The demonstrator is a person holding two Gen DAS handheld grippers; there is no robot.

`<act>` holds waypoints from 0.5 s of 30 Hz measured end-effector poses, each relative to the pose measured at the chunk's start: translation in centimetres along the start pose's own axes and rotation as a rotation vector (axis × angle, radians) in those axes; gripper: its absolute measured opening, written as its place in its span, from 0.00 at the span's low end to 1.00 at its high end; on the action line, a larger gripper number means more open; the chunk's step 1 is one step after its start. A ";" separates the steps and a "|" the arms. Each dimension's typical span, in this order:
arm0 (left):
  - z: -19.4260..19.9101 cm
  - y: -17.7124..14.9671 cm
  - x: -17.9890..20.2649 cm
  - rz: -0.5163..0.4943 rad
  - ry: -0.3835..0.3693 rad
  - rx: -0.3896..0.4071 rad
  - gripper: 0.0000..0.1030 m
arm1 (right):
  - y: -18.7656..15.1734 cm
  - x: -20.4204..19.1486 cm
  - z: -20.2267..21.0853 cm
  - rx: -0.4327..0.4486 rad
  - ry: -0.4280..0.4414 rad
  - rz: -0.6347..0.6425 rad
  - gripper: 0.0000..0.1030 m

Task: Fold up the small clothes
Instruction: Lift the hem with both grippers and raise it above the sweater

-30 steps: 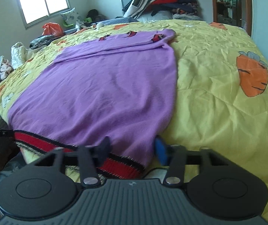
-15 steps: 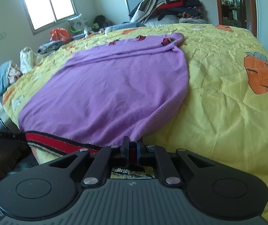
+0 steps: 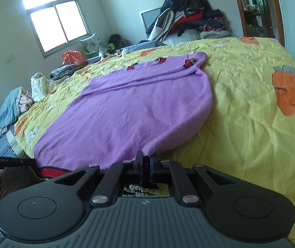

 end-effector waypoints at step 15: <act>0.6 8.3 -0.1 0.003 0.003 0.169 0.02 | 6.8 -1.7 0.7 0.162 0.087 0.031 0.05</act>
Point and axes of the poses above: each gripper's, at about its wrist camera, not at the fingertips, and z roughly against the way its jaws point, x to its right, y to its top, the point moved 8 cm from there along -z, roughly the way its jaws point, and after that the axes turned 7 degrees about -z, right-handed, at the moved point
